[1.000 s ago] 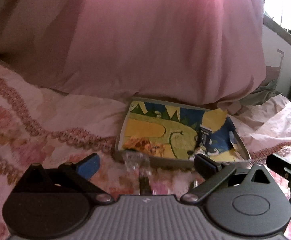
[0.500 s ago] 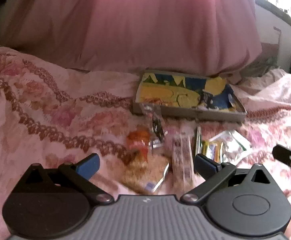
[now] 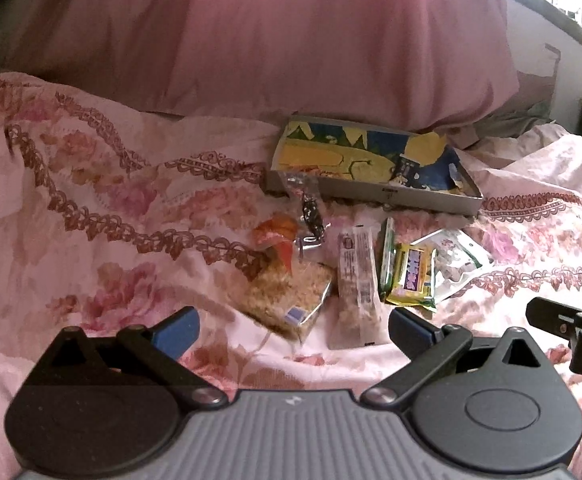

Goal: Organize snacks
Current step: 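Open both grippers and pull them back from the tray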

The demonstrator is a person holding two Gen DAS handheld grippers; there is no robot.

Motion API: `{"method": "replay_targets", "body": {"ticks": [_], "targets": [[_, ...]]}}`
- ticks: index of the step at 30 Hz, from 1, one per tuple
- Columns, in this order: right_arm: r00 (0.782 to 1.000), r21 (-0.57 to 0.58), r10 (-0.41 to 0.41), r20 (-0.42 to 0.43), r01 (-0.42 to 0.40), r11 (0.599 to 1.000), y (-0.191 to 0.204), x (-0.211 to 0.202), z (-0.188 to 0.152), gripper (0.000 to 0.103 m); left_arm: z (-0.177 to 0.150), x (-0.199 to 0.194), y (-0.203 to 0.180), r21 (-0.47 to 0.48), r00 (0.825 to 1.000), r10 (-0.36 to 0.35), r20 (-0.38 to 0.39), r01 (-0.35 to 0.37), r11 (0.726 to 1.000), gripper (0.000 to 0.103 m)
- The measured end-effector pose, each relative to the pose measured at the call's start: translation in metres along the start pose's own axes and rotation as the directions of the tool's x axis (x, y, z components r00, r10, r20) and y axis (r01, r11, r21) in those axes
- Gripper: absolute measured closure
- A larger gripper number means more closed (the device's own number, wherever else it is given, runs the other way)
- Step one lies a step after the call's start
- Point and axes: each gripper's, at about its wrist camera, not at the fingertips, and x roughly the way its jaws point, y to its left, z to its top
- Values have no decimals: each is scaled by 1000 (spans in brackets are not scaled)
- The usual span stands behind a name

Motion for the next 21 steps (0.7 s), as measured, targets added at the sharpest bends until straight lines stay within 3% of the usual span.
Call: {"method": "replay_targets", "body": {"ticks": [16,21], "targets": [[1000,-41,28,-8,-28,999,6,6,2,1,3,3,-1,-3,1000,-10,2,10,1000,0],[999,-63,34,-31,-36,997,11,12,2,1,4,6,-2,-10,1000,26,6,-26,1000,0]]}}
